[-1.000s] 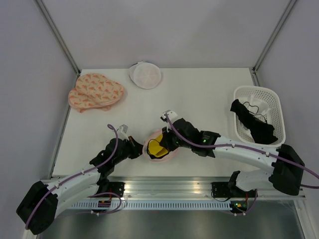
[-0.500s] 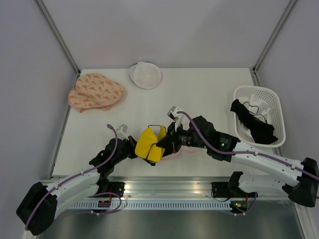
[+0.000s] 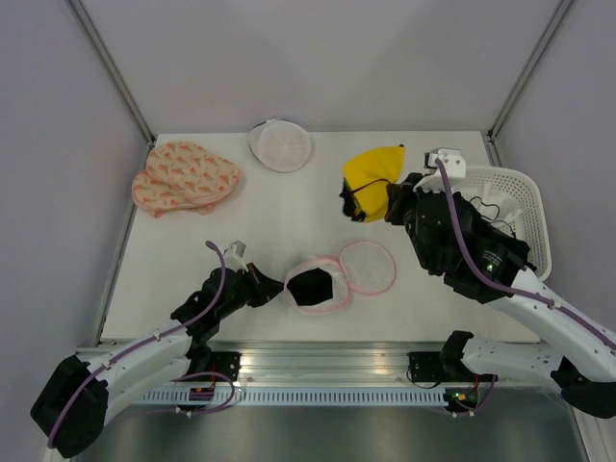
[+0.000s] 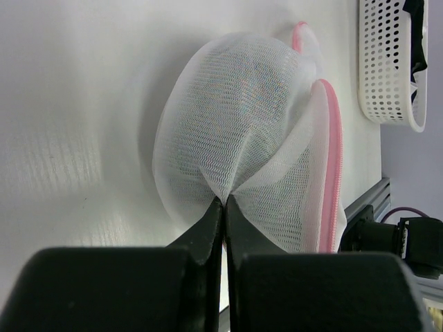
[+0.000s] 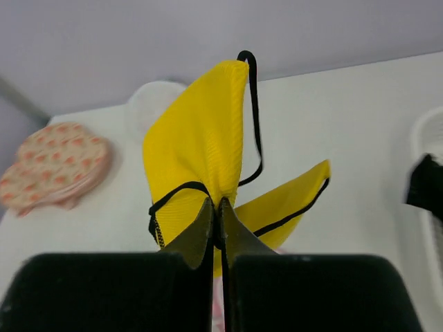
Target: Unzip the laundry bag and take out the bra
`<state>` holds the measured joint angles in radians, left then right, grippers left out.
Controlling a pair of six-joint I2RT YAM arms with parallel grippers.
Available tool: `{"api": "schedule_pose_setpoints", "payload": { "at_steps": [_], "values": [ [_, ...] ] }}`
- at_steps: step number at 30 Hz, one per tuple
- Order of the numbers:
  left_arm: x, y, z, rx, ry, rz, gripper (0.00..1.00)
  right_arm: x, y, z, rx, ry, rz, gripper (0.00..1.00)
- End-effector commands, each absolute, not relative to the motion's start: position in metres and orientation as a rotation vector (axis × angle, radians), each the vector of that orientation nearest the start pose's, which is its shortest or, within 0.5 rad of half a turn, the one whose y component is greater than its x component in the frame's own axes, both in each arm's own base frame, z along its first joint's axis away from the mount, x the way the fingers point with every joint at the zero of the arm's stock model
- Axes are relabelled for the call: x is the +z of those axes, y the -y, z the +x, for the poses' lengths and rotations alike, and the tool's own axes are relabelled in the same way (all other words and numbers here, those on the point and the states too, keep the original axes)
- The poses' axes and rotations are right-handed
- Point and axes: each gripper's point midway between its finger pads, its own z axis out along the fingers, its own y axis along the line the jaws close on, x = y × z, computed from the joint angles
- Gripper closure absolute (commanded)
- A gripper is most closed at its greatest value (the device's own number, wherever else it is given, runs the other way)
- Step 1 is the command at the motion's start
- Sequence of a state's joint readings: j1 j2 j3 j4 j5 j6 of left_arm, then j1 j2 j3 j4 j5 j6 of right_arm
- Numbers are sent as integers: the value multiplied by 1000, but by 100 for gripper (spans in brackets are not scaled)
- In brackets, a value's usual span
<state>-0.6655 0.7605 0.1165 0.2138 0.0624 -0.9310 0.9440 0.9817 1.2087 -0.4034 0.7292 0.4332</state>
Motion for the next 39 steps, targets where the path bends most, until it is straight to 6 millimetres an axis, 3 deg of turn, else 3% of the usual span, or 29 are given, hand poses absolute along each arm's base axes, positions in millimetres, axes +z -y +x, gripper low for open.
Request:
{"api": "schedule_pose_setpoints", "payload": {
  "at_steps": [1, 6, 7, 10, 11, 13, 14, 15, 16, 19, 21, 24, 28, 32, 35, 39],
  "values": [
    [85, 210, 191, -1081, -2129, -239, 98, 377, -101, 273, 1, -1655, 359, 100],
    [90, 211, 190, -1084, -2135, -227, 98, 367, -45, 296, -147, -1648, 520, 100],
    [90, 211, 189, -1087, -2136, -224, 98, 360, -22, 304, -210, -1651, 585, 100],
    [94, 211, 189, -1093, -2129, -224, 98, 339, 6, 322, -244, -1683, 655, 100],
    [93, 211, 187, -1096, -2134, -221, 98, 328, 36, 329, -304, -1677, 747, 99],
    [92, 210, 186, -1095, -2143, -222, 98, 312, 51, 345, -223, -1703, 815, 100],
    [93, 211, 186, -1096, -2143, -221, 98, 302, 80, 353, -250, -1691, 895, 100],
    [93, 211, 185, -1099, -2145, -216, 98, 295, 88, 360, -220, -1705, 912, 100],
    [93, 211, 184, -1101, -2151, -211, 98, 282, 108, 366, -253, -1720, 968, 100],
    [95, 213, 183, -1108, -2156, -204, 98, 275, 129, 379, -255, -1712, 1025, 100],
    [98, 213, 184, -1109, -2151, -199, 98, 272, 135, 387, -248, -1693, 1039, 99],
    [100, 214, 185, -1109, -2148, -193, 98, 250, 134, 406, -228, -1753, 1033, 100],
    [100, 215, 185, -1113, -2145, -195, 98, 191, 124, 423, -204, -1907, 1042, 99],
    [92, 214, 183, -1117, -2157, -208, 98, 144, 122, 413, -267, -1965, 1076, 100],
    [88, 212, 181, -1118, -2159, -217, 98, 125, 124, 402, -317, -1991, 1104, 100],
    [89, 213, 181, -1126, -2152, -215, 98, 118, 120, 389, -317, -2016, 1116, 100]
  ]
}}
